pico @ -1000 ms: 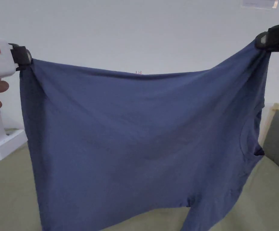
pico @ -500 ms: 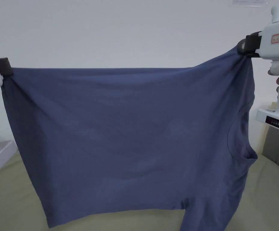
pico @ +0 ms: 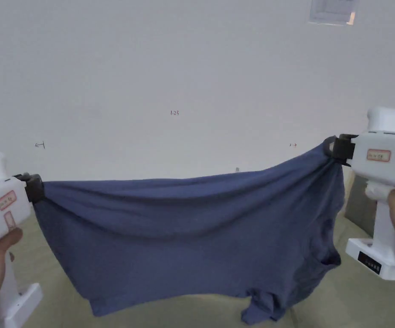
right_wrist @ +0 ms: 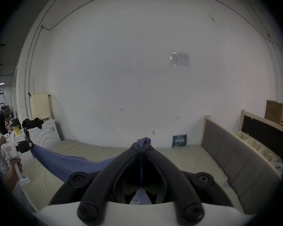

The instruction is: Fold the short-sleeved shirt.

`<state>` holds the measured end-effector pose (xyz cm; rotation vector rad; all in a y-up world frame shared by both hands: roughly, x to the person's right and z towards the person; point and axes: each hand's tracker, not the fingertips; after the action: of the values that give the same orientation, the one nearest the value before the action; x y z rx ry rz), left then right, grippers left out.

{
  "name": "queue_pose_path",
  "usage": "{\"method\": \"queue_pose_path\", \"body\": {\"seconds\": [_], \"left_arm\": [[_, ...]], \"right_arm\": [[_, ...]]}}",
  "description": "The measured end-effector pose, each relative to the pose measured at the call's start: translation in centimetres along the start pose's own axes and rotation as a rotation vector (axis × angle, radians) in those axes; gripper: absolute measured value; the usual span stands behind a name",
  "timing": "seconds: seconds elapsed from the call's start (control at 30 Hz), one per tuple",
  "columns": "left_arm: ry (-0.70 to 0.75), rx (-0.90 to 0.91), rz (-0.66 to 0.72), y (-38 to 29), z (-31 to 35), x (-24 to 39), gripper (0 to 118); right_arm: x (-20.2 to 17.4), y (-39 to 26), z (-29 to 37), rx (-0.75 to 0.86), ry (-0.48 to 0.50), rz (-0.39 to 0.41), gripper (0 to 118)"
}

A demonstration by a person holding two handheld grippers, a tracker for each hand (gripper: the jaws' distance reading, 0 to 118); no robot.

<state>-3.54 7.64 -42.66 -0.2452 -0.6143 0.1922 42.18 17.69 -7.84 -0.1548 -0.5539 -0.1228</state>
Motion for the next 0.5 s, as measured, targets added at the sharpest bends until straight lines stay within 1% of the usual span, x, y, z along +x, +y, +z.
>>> {"method": "queue_pose_path", "body": {"seconds": [0.13, 0.23, 0.33, 0.4, 0.43, 0.47, 0.5], "left_arm": [[-0.004, -0.088, -0.021, -6.2, 6.1, -1.5, 0], [-0.019, -0.168, -0.053, -11.9, 11.3, -2.9, 0], [0.01, -0.254, -0.067, -18.5, 16.1, -4.8, 0], [0.027, -0.344, -0.126, -22.9, 18.3, -5.9, 0], [0.047, -0.383, -0.164, -25.4, 19.2, -6.5, 0], [0.052, -0.447, -0.203, -27.8, 19.8, -7.1, 0], [0.065, -0.485, -0.228, -29.8, 19.6, -7.9, 0]], "right_arm": [[0.1, -7.9, 6.6, -0.077, 0.018, -0.005, 1], [0.4, -14.9, 11.2, -0.139, 0.043, -0.053, 1], [0.6, -23.0, 15.5, -0.221, 0.037, -0.098, 1], [1.1, -28.6, 17.3, -0.288, 0.025, -0.09, 1], [1.1, -31.7, 18.2, -0.324, 0.019, -0.076, 1], [1.0, -34.8, 18.9, -0.381, 0.011, -0.046, 1], [0.9, -36.9, 19.4, -0.413, -0.002, -0.037, 1]]}}
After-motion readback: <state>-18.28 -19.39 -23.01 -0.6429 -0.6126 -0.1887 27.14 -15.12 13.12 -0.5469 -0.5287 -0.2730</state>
